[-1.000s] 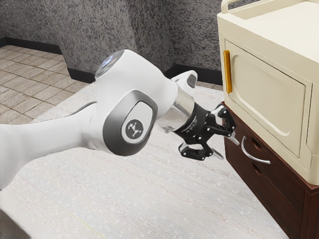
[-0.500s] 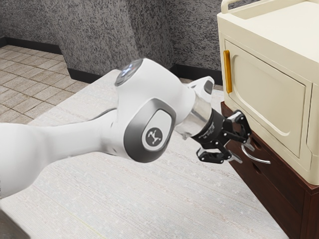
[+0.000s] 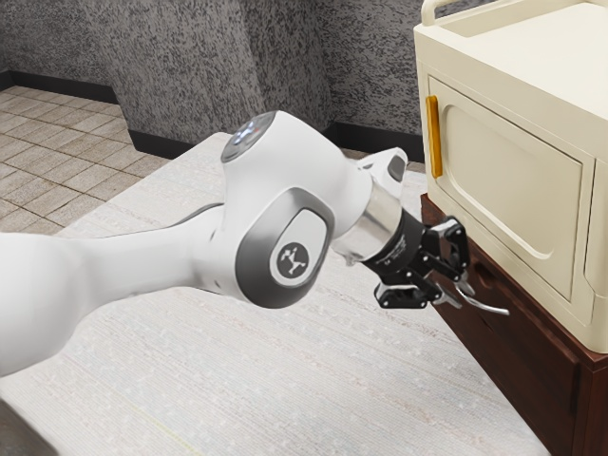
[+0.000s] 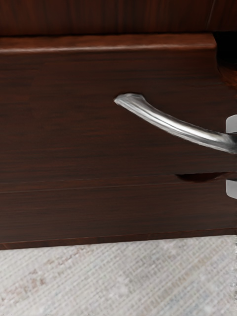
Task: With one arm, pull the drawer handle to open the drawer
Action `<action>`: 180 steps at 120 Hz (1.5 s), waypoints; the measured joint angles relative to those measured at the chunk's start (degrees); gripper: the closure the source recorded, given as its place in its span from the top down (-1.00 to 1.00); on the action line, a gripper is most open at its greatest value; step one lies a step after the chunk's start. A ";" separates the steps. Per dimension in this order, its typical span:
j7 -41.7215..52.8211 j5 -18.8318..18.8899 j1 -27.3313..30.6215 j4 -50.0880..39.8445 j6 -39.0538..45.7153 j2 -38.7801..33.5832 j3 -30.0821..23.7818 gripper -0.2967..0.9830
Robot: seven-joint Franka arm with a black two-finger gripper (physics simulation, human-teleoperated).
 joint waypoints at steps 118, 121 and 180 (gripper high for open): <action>-0.08 0.19 0.59 -10.18 -4.71 -10.18 1.98 -0.55; -0.08 0.18 0.63 -10.55 -4.75 -10.54 1.97 -0.55; 0.00 -0.04 0.69 -17.03 -5.03 -16.89 2.91 -0.55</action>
